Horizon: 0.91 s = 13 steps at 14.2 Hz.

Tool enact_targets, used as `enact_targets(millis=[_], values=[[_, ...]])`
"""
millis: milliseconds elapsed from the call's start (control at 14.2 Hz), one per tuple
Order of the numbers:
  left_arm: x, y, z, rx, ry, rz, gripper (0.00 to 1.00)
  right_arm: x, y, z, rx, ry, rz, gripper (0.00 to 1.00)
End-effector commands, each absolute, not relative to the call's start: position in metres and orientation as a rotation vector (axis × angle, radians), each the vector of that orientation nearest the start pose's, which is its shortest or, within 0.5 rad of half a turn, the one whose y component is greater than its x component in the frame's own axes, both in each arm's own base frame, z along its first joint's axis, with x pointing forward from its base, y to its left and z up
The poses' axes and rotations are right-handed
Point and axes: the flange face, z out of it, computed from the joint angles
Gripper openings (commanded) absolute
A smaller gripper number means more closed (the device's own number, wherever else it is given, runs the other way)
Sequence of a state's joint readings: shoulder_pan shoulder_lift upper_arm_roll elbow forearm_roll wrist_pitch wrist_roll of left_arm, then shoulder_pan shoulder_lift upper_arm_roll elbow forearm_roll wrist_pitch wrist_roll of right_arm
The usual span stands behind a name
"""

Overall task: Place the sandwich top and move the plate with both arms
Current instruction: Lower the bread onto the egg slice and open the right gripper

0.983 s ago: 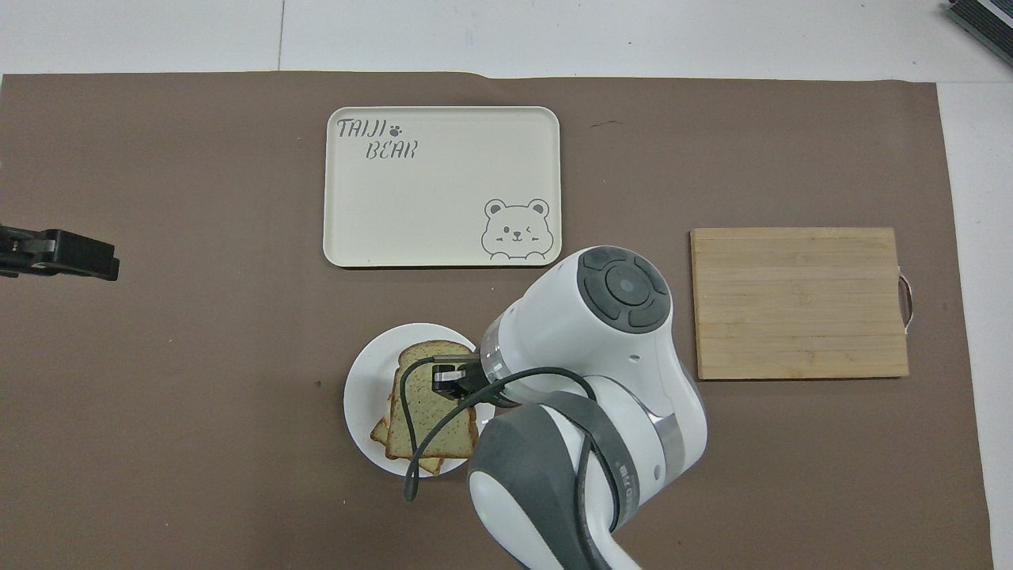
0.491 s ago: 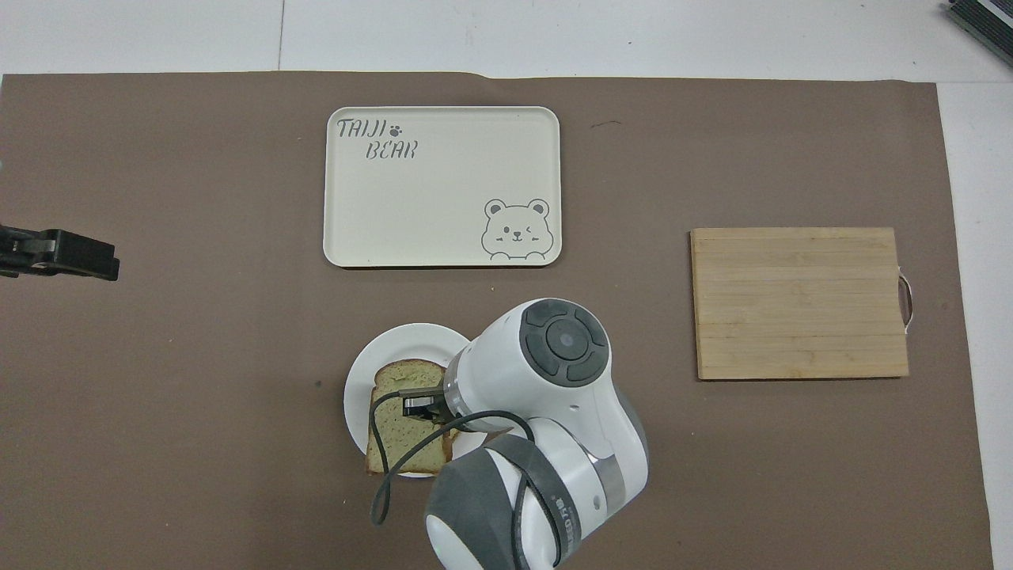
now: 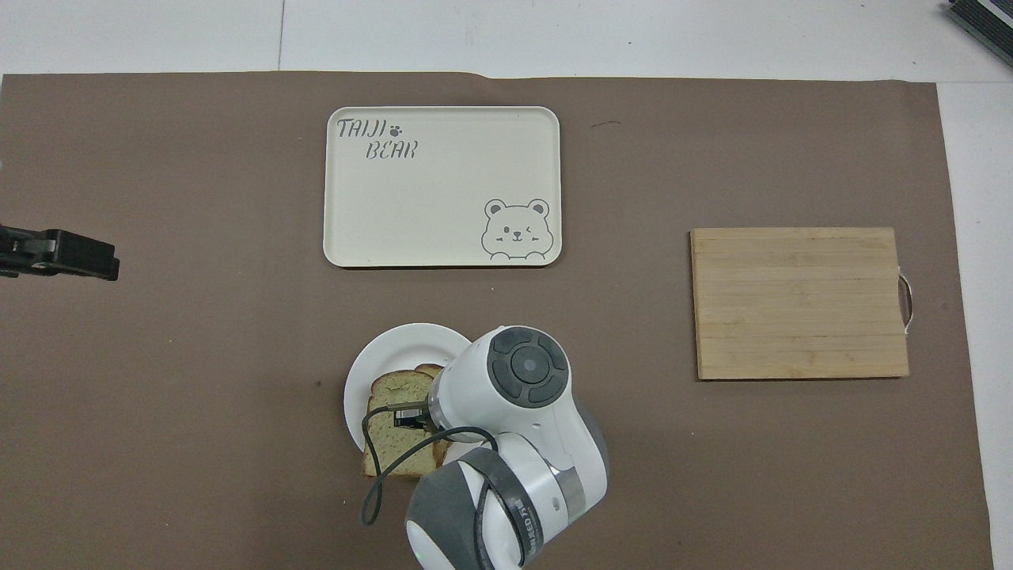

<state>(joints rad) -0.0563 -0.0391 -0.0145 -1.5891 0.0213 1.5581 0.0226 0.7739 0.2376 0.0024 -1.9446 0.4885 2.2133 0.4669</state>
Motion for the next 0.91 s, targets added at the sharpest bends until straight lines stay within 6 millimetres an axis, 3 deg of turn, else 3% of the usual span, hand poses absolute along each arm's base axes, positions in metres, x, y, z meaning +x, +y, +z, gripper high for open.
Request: enact_targets(millis=[0,421,632,843], values=[[0.538,-0.033,0.638,-3.117,0.16,-0.003,1.0,0.418,0.44,0.355,-2.778,-0.086,0.291,0.0],[0.538,-0.033,0.638,-3.117,0.16,-0.003,1.0,0.406,0.429,0.343,-2.789,-0.157,0.311,0.0],[0.538,-0.033,0.638,-3.117,0.16,-0.003,1.0,0.413,0.431,0.336,-2.786,-0.105,0.246,0.0],[0.538,-0.033,0.638,-3.117,0.16,-0.003,1.0,0.427,0.436,0.342,-2.767,0.02,0.256,0.0]])
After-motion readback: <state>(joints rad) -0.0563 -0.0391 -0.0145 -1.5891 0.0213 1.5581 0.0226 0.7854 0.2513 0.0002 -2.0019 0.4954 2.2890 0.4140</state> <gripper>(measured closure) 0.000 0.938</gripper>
